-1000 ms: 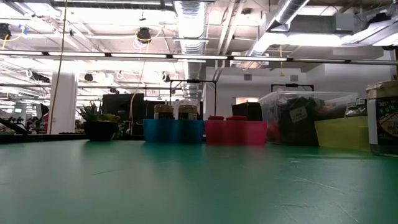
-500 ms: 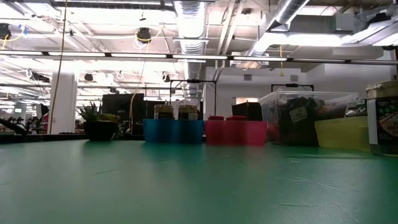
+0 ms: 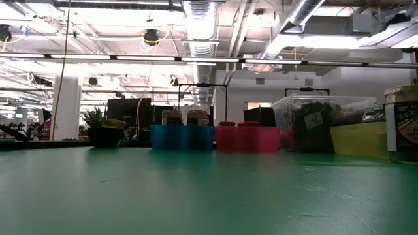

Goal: Sort spices by type
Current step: Put the black spice bottle into the orange bin

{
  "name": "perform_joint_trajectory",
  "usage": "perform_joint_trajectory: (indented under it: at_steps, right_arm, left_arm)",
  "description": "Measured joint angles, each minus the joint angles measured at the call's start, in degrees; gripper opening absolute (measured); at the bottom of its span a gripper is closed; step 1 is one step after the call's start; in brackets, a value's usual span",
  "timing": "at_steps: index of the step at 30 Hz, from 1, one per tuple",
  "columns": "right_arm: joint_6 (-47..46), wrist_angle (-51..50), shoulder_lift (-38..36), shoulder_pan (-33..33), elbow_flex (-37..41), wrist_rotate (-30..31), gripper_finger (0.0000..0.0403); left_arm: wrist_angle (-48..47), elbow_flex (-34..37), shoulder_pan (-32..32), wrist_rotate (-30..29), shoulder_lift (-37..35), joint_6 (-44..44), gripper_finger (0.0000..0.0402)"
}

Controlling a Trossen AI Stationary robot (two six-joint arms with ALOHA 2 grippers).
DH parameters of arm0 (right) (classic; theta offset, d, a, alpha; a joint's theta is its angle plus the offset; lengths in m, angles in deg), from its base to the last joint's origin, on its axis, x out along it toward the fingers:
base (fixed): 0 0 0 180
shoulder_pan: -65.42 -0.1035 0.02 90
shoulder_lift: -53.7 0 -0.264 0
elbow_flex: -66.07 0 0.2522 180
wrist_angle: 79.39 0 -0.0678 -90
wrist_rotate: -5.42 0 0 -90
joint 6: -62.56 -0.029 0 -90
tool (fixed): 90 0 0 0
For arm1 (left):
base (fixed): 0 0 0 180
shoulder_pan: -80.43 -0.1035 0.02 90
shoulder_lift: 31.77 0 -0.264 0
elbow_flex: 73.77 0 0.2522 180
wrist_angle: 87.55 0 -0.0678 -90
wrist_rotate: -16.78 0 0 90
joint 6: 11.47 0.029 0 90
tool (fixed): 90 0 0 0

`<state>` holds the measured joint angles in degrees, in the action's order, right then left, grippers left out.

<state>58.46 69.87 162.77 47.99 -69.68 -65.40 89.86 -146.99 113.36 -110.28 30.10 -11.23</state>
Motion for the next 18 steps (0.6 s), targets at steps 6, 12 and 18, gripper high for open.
perform_joint_trajectory:
  at_steps: [6, 12, 18]
  right_arm:
    - [-2.05, -2.79, -0.13, 0.00, 0.00, 0.10, 0.0228]
    - [-4.94, -6.03, -0.15, -0.02, 0.00, 0.10, 0.0228]
    - [-6.14, -7.40, -0.20, -0.01, 0.00, 0.07, 0.0232]
  left_arm:
    - [-2.71, -1.15, 0.02, 0.31, -0.02, 3.50, 0.0294]
    - [-19.36, -7.64, -1.72, 0.95, 0.07, -1.52, 0.0304]
    - [-29.23, -12.10, -3.88, 5.67, 0.11, -12.09, 0.0304]
